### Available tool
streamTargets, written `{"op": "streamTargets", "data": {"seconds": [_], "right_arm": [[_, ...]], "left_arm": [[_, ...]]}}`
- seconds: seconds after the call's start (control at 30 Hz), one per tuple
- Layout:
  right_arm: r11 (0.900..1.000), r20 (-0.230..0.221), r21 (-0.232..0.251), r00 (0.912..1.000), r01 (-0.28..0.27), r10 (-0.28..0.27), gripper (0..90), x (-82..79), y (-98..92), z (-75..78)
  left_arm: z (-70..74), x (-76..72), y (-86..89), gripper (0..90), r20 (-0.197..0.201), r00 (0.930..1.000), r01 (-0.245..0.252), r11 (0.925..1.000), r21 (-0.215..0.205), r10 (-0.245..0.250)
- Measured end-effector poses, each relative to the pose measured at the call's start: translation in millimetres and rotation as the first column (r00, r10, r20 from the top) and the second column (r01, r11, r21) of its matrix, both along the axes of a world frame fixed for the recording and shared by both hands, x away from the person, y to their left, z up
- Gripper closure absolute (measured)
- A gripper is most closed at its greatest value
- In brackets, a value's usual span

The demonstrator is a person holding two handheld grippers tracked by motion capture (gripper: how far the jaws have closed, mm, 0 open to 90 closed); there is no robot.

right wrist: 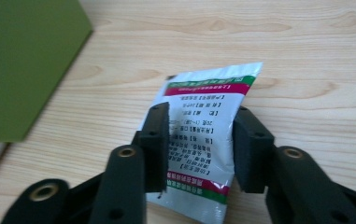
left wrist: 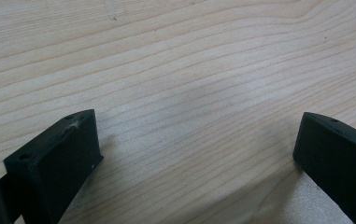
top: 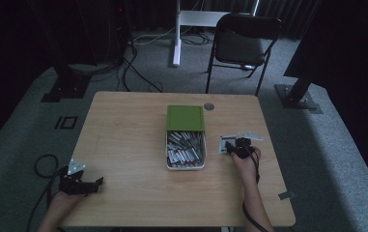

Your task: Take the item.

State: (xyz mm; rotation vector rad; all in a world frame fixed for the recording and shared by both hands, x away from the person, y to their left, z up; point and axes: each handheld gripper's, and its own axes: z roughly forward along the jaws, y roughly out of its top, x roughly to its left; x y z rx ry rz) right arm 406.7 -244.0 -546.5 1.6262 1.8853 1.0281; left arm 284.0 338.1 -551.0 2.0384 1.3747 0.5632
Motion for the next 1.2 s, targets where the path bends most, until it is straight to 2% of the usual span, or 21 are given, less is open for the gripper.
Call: {"op": "streamTargets", "data": {"seconds": [0.17,0.4,0.77,0.9,1.03,1.2], "right_arm": [[1.0,-0.001,-0.014,1.0,0.005,-0.005,53.4,3.1,-9.3,-1.3],[1.0,0.01,0.002,0.9998,0.019,-0.019,41.0,2.0,-23.6,-2.5],[0.998,0.043,-0.015,0.9976,0.054,-0.054,29.8,-17.1,-40.4,4.7],[0.999,0.03,-0.01,0.9983,0.05,-0.05,23.0,-26.0,-45.3,2.5],[0.997,0.036,-0.043,0.9972,0.068,-0.066,16.4,-35.2,-50.0,1.3],[0.994,0.026,-0.071,0.9966,0.08,-0.078,14.7,-44.8,-54.6,1.2]], "left_arm": [[0.0,0.0,0.0,1.4,0.0,1.0,0.0,1.0,0.0,0.0],[0.0,0.0,0.0,1.4,0.0,1.0,0.0,1.0,0.0,0.0],[0.0,0.0,0.0,1.4,0.0,1.0,0.0,1.0,0.0,0.0],[0.0,0.0,0.0,1.4,0.0,1.0,0.0,1.0,0.0,0.0],[0.0,0.0,0.0,1.4,0.0,1.0,0.0,1.0,0.0,0.0],[0.0,0.0,0.0,1.4,0.0,1.0,0.0,1.0,0.0,0.0]]}}
